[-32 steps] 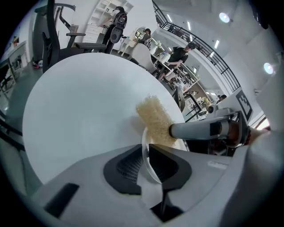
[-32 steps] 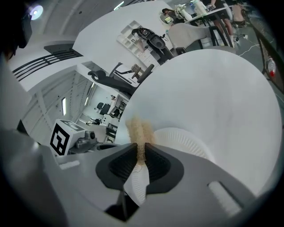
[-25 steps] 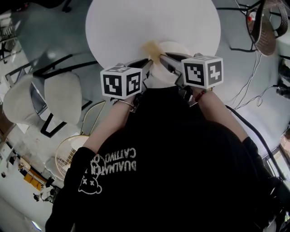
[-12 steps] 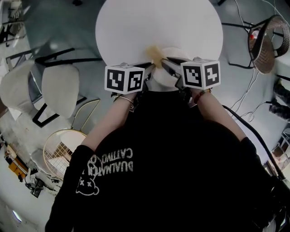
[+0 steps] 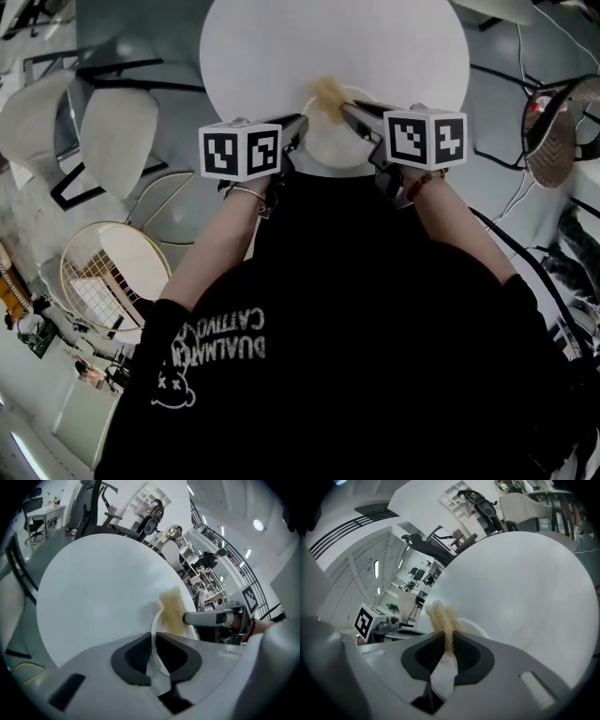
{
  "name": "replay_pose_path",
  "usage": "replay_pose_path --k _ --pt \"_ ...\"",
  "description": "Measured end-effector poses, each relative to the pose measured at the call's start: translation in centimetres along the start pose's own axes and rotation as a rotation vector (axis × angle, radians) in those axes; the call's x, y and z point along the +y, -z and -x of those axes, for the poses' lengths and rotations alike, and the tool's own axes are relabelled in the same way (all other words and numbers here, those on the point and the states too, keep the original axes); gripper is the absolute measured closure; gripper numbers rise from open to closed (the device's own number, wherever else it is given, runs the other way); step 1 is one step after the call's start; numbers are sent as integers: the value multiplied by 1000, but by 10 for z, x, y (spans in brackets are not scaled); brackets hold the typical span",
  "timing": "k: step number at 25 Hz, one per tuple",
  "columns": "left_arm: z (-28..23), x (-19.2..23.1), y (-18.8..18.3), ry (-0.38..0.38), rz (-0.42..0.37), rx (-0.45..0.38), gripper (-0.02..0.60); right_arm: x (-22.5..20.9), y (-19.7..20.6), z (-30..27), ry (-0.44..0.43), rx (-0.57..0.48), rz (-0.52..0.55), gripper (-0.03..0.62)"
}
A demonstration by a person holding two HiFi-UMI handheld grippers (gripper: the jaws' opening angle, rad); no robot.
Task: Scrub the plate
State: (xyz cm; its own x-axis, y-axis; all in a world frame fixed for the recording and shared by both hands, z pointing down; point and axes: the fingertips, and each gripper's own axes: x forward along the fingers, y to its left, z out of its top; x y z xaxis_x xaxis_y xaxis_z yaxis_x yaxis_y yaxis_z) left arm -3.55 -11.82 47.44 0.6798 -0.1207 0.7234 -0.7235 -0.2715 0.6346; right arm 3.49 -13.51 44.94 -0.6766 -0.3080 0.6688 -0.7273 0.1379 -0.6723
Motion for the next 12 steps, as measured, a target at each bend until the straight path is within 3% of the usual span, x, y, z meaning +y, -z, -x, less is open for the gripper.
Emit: replay_pose_path --k 12 --pt "2 -6 5 -125 163 -149 552 -27 -17 35 -28 23 41 534"
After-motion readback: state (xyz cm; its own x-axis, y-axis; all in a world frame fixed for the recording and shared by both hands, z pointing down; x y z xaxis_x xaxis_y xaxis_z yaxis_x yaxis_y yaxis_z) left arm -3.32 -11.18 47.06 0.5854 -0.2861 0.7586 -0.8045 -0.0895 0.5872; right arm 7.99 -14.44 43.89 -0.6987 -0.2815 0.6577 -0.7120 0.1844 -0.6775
